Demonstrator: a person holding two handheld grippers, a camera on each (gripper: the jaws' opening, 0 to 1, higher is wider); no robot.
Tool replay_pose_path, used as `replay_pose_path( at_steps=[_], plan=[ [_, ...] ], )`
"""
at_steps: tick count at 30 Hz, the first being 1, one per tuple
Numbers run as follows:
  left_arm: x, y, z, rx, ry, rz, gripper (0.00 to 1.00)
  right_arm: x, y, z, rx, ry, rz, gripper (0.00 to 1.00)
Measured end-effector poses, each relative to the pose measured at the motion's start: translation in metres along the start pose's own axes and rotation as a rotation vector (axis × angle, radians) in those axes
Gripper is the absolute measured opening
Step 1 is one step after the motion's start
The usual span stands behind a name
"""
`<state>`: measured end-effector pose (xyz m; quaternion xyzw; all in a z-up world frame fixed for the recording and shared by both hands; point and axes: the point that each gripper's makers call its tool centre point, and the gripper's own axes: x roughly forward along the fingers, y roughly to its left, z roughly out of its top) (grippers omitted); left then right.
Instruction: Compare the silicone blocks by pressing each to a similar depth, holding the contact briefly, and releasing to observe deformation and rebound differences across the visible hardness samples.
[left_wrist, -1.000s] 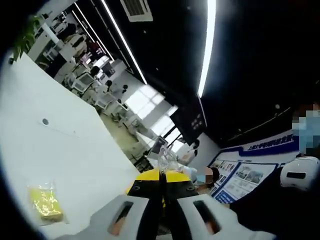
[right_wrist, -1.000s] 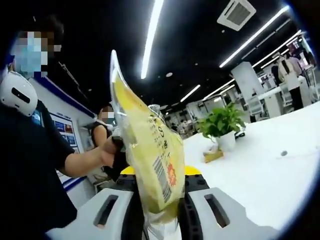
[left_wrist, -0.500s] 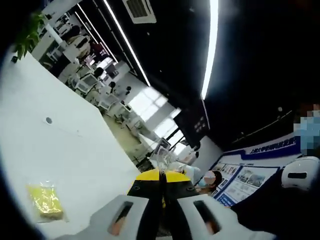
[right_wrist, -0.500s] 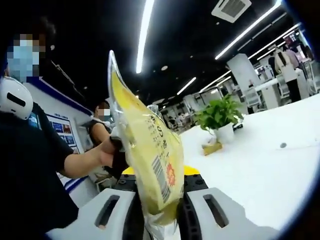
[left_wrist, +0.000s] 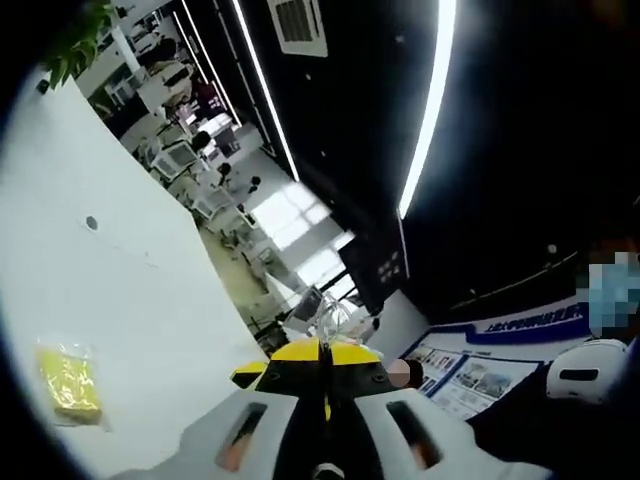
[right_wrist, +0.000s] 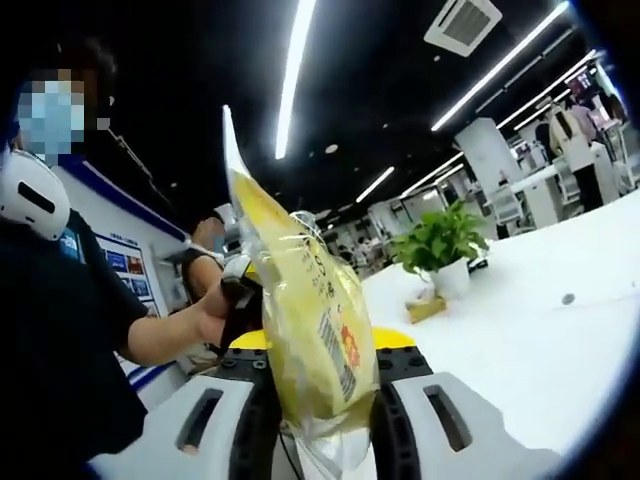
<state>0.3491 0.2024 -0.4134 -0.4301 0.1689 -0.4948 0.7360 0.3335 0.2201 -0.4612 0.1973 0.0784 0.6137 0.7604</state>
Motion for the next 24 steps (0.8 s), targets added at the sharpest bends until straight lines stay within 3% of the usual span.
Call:
replay_pose_path(
  at_steps=[8, 13, 18, 22, 24],
  plan=[
    [0.002, -0.002, -0.003, -0.002, 0.004, -0.015, 0.0, -0.003, -0.001, 0.001, -0.008, 0.0, -0.013, 0.34],
    [0.002, 0.001, -0.007, 0.008, 0.012, -0.002, 0.0, -0.002, -0.003, 0.006, -0.014, -0.017, -0.028, 0.49],
    [0.001, 0.003, -0.006, -0.003, 0.003, 0.0, 0.0, -0.003, -0.004, 0.002, -0.041, -0.004, -0.045, 0.57],
    [0.0, 0.002, -0.006, -0.008, -0.002, -0.009, 0.0, -0.003, -0.01, -0.004, -0.058, 0.013, -0.086, 0.75],
    [0.0, 0.002, -0.006, -0.011, -0.004, -0.007, 0.0, -0.005, -0.011, -0.005, -0.065, 0.011, -0.092, 0.75]
  ],
)
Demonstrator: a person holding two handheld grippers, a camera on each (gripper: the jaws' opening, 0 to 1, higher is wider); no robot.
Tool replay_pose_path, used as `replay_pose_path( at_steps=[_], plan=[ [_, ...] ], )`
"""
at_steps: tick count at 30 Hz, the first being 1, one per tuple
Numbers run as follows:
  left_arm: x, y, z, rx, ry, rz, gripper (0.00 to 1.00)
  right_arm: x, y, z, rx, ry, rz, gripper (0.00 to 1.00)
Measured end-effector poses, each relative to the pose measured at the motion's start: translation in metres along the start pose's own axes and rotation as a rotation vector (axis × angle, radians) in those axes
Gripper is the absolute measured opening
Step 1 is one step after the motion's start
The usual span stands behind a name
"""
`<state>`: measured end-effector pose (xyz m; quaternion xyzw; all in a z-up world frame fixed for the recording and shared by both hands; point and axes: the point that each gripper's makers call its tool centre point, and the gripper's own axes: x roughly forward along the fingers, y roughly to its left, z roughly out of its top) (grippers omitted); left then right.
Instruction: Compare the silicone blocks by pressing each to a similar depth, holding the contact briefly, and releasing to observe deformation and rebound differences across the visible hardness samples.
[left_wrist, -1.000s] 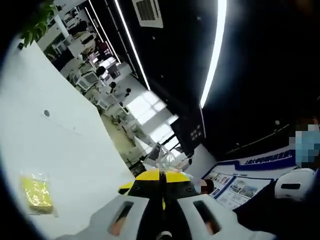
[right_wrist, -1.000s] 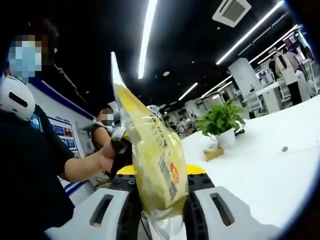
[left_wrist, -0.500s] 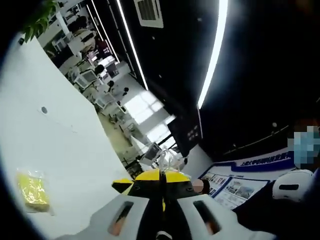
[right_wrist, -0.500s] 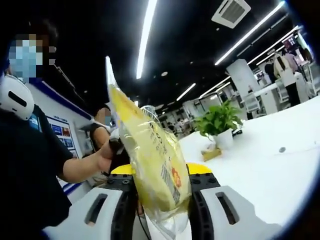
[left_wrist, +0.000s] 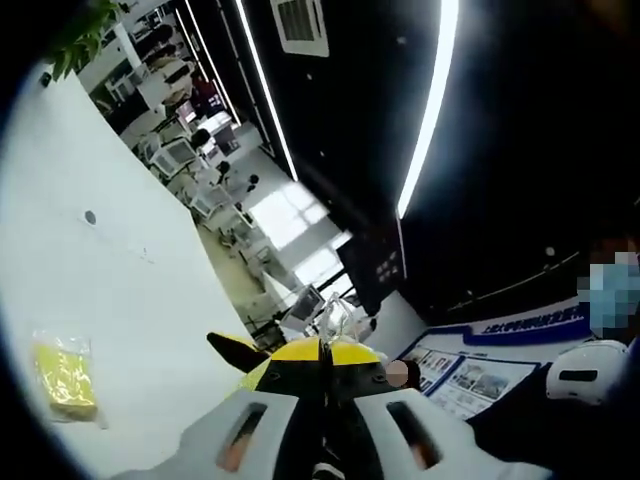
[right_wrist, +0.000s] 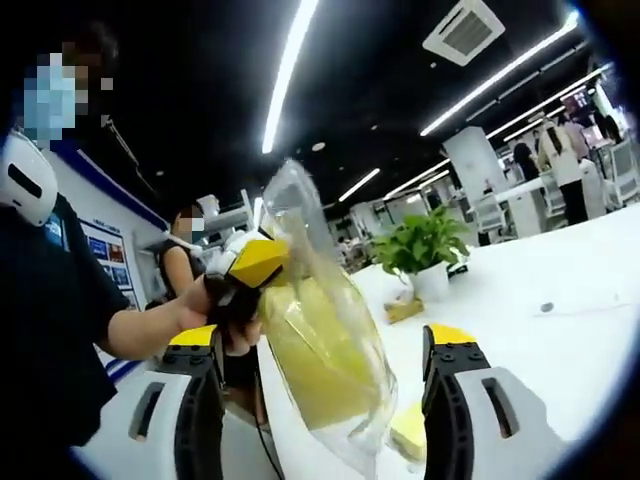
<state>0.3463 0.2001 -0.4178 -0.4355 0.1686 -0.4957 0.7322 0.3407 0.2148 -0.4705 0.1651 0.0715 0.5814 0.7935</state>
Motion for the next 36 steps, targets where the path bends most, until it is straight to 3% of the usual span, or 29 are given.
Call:
replay_pose_path(
  at_steps=[8, 13, 20, 23, 25, 28, 36],
  plan=[
    [0.0, 0.0, -0.001, -0.006, -0.002, -0.002, 0.0, -0.005, 0.0, 0.002, -0.004, -0.02, -0.006, 0.82],
    [0.001, 0.0, -0.002, -0.014, -0.005, -0.005, 0.0, -0.01, -0.003, 0.006, -0.021, -0.056, -0.043, 0.96],
    [0.004, 0.002, -0.003, -0.027, -0.013, -0.004, 0.0, -0.023, -0.011, 0.008, -0.031, -0.042, -0.089, 0.96],
    [0.006, 0.004, -0.005, -0.033, -0.016, -0.003, 0.0, -0.032, -0.018, 0.003, -0.066, -0.01, -0.123, 0.96],
    [0.007, 0.006, -0.007, -0.037, -0.014, 0.002, 0.0, -0.041, -0.028, -0.004, -0.113, 0.043, -0.189, 0.96],
    [0.01, 0.007, -0.011, -0.037, -0.005, 0.003, 0.0, -0.051, -0.027, -0.005, -0.117, 0.038, -0.19, 0.96],
    [0.015, 0.014, -0.021, -0.066, 0.01, 0.004, 0.0, -0.086, -0.04, -0.002, -0.14, 0.032, -0.291, 0.96]
  ],
)
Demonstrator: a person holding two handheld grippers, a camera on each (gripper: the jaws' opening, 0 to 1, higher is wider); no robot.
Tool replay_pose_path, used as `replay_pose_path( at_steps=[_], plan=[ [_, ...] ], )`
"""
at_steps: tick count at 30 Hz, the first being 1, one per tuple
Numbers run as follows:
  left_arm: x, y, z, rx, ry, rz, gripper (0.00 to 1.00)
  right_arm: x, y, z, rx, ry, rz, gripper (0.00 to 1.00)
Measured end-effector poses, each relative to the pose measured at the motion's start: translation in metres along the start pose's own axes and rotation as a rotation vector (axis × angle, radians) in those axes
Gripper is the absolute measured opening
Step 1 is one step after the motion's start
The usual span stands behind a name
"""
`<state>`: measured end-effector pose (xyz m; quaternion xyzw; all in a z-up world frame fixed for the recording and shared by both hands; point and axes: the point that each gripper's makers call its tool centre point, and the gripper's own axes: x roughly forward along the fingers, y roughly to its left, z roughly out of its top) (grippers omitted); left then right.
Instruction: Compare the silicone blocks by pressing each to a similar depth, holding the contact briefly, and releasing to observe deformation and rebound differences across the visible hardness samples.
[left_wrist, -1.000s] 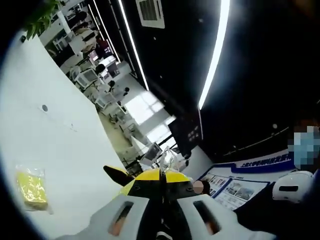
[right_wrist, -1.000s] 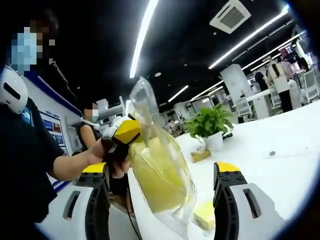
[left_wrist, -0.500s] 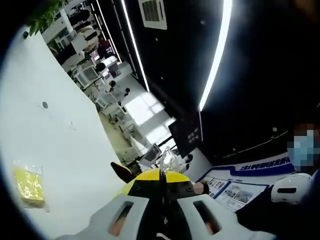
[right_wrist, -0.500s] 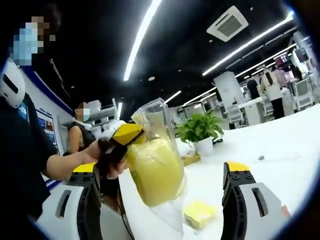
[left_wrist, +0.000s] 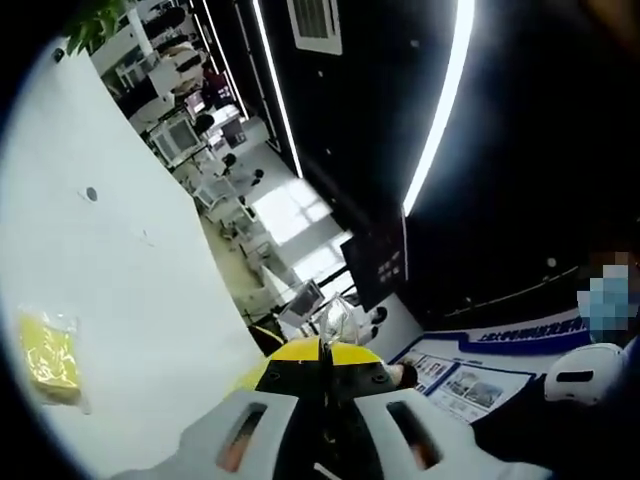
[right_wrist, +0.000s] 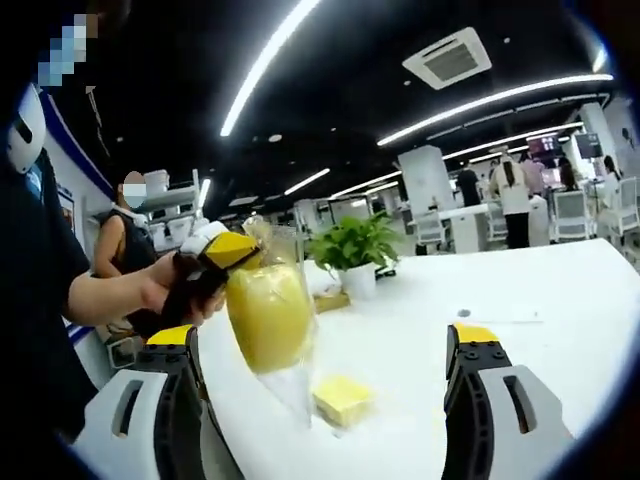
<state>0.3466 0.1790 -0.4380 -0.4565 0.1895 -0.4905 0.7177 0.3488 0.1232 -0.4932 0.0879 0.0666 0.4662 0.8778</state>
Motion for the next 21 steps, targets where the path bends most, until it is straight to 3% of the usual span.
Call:
replay_pose_path(
  at_steps=[8, 11, 14, 16, 18, 21],
  plan=[
    [0.007, 0.004, -0.003, -0.013, 0.009, 0.002, 0.0, -0.026, -0.01, 0.001, -0.025, -0.002, -0.048, 0.96],
    [0.009, 0.006, -0.004, -0.017, 0.01, 0.0, 0.0, -0.044, -0.017, -0.005, -0.055, 0.022, -0.099, 0.96],
    [0.011, 0.007, -0.005, -0.021, 0.011, -0.002, 0.0, -0.065, -0.024, -0.007, -0.063, -0.002, -0.145, 0.96],
    [0.013, 0.008, -0.006, -0.02, 0.015, -0.004, 0.0, -0.08, -0.029, -0.012, -0.061, -0.007, -0.176, 0.96],
    [0.015, 0.01, -0.008, -0.027, 0.02, -0.002, 0.0, -0.096, -0.04, -0.02, -0.122, 0.015, -0.234, 0.96],
    [0.018, 0.013, -0.012, -0.044, 0.023, -0.004, 0.0, -0.115, -0.049, -0.035, -0.105, 0.046, -0.285, 0.96]
  ],
)
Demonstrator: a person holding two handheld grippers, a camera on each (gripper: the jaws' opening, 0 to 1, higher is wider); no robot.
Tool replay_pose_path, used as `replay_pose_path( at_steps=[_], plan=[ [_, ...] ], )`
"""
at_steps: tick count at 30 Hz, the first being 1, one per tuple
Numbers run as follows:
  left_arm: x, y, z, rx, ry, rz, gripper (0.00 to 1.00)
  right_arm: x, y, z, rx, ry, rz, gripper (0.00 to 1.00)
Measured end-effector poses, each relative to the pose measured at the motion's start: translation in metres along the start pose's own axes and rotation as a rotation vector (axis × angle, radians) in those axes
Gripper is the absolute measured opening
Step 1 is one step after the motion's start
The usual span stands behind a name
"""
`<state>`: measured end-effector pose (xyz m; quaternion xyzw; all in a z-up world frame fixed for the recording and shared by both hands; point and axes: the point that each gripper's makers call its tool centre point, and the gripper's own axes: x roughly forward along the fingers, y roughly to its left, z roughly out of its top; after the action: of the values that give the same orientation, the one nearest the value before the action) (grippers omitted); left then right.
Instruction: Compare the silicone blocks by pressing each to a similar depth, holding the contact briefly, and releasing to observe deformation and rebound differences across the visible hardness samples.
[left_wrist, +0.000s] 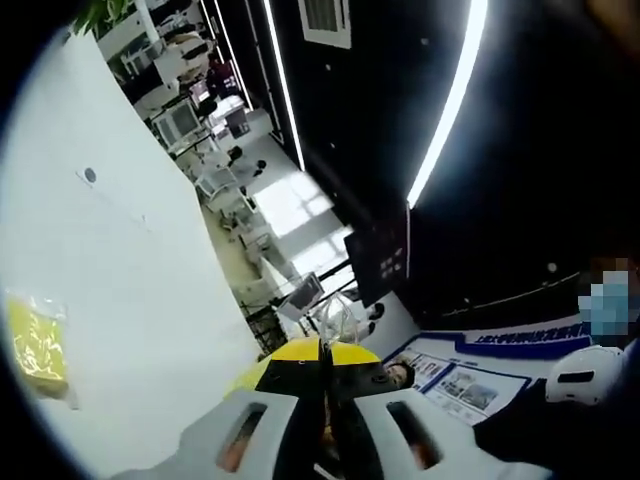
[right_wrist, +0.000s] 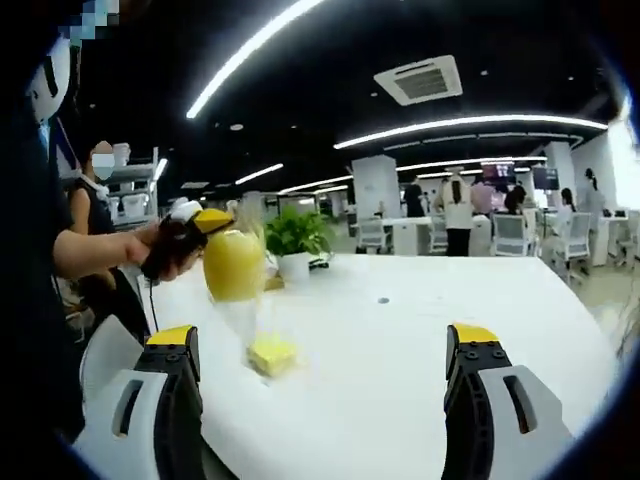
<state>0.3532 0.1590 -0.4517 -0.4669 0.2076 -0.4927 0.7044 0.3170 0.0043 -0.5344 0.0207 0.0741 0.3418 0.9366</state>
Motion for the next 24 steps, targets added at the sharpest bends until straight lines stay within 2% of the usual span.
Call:
replay_pose_path(
  at_steps=[4, 6, 8, 10, 17, 20, 22, 24],
  plan=[
    [0.007, 0.006, -0.005, -0.011, 0.011, 0.006, 0.0, -0.029, -0.012, -0.025, 0.063, 0.017, -0.055, 0.96],
    [0.01, 0.008, -0.008, -0.012, 0.019, 0.008, 0.0, -0.039, -0.014, -0.033, 0.056, 0.032, -0.074, 0.96],
    [0.014, 0.011, -0.011, -0.019, 0.023, 0.011, 0.0, -0.052, -0.015, -0.047, 0.077, 0.072, -0.098, 0.94],
    [0.019, 0.015, -0.014, -0.036, 0.024, 0.01, 0.0, -0.062, -0.015, -0.054, 0.103, 0.084, -0.115, 0.93],
    [0.03, 0.029, -0.027, -0.07, 0.037, 0.009, 0.0, -0.087, -0.018, -0.06, 0.162, 0.068, -0.156, 0.95],
    [0.035, 0.04, -0.034, -0.122, 0.024, 0.014, 0.0, -0.093, -0.02, -0.061, 0.155, 0.079, -0.171, 0.96],
    [0.04, 0.05, -0.043, -0.184, 0.014, 0.017, 0.0, -0.094, -0.02, -0.063, 0.145, 0.104, -0.174, 0.96],
    [0.045, 0.061, -0.051, -0.223, 0.005, 0.027, 0.0, -0.096, -0.021, -0.059, 0.148, 0.096, -0.179, 0.96]
  ],
)
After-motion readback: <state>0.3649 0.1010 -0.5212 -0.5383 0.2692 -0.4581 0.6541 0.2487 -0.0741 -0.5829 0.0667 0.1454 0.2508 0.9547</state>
